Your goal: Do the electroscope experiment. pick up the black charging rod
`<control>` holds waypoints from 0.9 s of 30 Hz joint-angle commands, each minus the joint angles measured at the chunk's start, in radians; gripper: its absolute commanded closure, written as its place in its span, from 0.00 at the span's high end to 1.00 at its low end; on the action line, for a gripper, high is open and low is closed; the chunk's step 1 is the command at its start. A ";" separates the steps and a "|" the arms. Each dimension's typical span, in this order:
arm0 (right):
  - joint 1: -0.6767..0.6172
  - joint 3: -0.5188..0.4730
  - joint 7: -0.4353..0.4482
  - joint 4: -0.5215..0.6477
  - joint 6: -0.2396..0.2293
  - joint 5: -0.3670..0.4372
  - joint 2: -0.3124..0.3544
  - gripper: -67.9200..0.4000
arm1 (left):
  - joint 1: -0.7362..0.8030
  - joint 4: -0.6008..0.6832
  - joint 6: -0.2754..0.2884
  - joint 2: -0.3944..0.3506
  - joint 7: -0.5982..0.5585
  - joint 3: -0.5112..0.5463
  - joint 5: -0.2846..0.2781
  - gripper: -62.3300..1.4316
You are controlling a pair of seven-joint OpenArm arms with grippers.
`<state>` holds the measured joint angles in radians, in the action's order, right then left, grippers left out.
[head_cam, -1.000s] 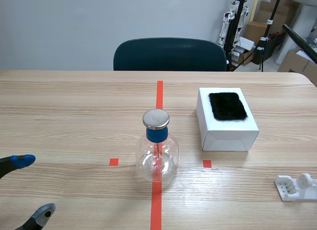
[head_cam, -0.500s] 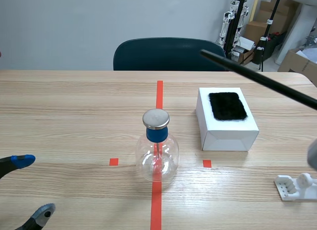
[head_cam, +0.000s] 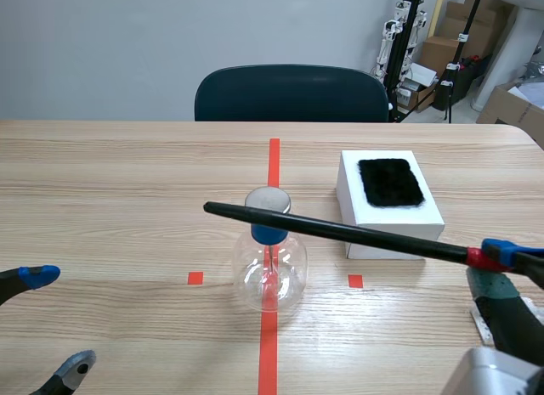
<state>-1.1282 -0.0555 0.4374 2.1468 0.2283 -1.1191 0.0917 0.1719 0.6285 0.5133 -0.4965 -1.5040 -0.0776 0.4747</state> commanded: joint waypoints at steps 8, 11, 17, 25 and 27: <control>0.006 -0.003 0.065 0.006 0.018 0.028 0.011 0.01 | 0.019 0.030 -0.025 -0.008 -0.050 -0.001 -0.010 1.00; 0.006 -0.002 0.089 0.006 0.018 0.028 0.011 0.01 | 0.019 0.030 -0.025 -0.008 -0.050 -0.001 -0.010 1.00; 0.007 0.003 0.144 0.006 0.025 0.026 0.011 0.01 | 0.019 0.030 -0.025 -0.008 -0.050 -0.001 -0.010 1.00; 0.014 0.003 0.199 0.006 0.153 0.023 0.011 0.01 | 0.019 0.030 -0.025 -0.008 -0.050 -0.001 -0.010 1.00; 0.014 0.003 0.213 0.006 0.177 0.023 0.011 0.01 | 0.019 0.030 -0.025 -0.008 -0.050 -0.001 -0.010 1.00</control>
<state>-1.1168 -0.0536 0.6369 2.1456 0.3908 -1.1080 0.0948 0.1905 0.6434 0.4896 -0.4965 -1.5040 -0.0784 0.4747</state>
